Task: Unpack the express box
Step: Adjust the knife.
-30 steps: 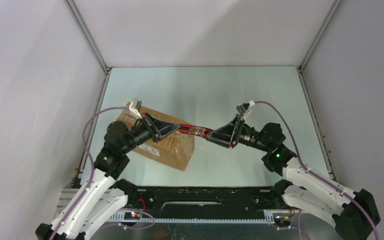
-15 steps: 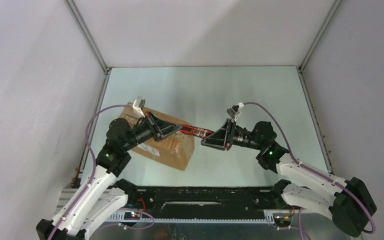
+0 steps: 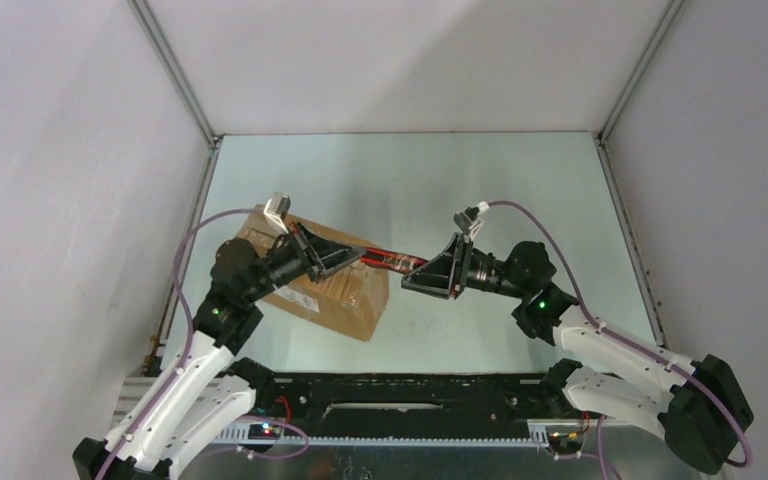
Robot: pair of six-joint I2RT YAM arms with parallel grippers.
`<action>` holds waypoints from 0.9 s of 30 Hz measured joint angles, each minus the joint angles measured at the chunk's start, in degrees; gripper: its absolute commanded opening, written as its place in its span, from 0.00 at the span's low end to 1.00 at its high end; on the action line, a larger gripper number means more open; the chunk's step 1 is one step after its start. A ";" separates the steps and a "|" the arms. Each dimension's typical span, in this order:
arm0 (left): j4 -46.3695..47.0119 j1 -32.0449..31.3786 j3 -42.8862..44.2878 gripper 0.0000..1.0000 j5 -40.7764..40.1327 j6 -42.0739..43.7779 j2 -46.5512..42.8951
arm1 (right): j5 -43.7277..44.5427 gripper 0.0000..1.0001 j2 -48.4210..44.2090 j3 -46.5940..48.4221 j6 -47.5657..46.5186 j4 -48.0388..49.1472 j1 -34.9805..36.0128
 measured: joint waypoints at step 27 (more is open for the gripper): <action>9.29 0.00 -5.60 0.00 0.35 -8.33 -1.36 | 2.71 0.60 3.89 0.24 4.22 10.05 3.02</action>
